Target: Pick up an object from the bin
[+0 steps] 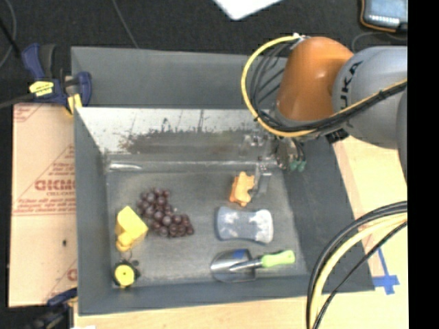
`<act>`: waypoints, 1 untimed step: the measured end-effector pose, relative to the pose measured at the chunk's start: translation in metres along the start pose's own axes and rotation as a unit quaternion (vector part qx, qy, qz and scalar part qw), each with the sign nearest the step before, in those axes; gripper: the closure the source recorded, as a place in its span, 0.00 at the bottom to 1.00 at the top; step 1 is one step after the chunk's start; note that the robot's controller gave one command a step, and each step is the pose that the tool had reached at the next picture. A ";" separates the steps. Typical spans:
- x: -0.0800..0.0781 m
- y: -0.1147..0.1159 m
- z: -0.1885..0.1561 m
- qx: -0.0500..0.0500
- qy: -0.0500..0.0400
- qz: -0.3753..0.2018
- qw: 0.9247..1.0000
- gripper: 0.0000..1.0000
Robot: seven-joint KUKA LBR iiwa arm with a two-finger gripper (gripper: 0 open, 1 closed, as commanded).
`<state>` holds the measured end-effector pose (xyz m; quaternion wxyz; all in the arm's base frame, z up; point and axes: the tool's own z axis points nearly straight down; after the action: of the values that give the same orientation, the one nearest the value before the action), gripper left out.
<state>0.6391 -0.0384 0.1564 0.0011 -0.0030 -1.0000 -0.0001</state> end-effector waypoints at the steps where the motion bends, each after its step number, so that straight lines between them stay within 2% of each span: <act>1: -0.001 0.000 -0.005 0.000 -0.003 0.000 1.000 0.00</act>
Offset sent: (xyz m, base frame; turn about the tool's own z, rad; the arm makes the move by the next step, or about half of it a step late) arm -0.0097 -0.0039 -0.0701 -0.0074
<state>0.6400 -0.0384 0.1613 -0.0021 -0.0028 -1.0000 0.0002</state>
